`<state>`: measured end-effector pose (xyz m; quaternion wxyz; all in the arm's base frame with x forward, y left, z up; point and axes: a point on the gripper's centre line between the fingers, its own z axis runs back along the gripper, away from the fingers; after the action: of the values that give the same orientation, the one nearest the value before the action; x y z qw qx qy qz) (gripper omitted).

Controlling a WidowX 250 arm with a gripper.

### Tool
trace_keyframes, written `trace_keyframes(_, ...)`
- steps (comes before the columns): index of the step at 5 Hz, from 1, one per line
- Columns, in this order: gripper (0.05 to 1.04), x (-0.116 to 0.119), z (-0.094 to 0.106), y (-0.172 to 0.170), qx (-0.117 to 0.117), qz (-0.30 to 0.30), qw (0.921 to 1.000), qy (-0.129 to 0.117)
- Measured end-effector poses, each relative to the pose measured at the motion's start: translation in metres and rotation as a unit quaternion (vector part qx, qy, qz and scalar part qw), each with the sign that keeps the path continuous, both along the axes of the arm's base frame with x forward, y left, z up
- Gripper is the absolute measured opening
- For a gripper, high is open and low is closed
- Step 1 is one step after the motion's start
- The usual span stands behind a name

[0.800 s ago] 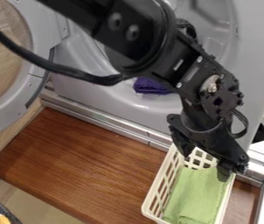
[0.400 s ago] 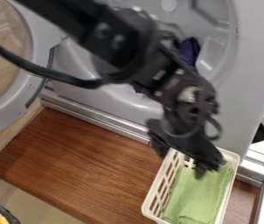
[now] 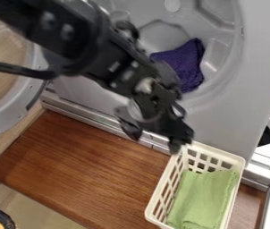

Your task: Put the violet cloth on the floor

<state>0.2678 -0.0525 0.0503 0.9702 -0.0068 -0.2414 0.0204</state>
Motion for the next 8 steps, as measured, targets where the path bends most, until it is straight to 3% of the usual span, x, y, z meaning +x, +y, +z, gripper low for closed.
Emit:
trace_keyframes(2, 1.001, 0.057, 0.041, 0.033, -0.015, 0.063, 0.9964, -0.054)
trace_keyframes(3, 1.001, 0.082, 0.046, 0.041, -0.014, 0.079, 0.9953, -0.053)
trace_keyframes(5, 0.945, 0.108, 0.008, 0.041, -0.009, 0.079, 0.9967, -0.015)
trace_keyframes(6, 0.681, 0.118, -0.001, 0.044, -0.021, 0.077, 0.9967, -0.016)
trace_keyframes(7, 0.401, 0.119, -0.003, 0.045, -0.015, 0.078, 0.9965, -0.024)
trace_keyframes(8, 0.185, 0.116, -0.005, 0.044, -0.01, 0.079, 0.9966, -0.021)
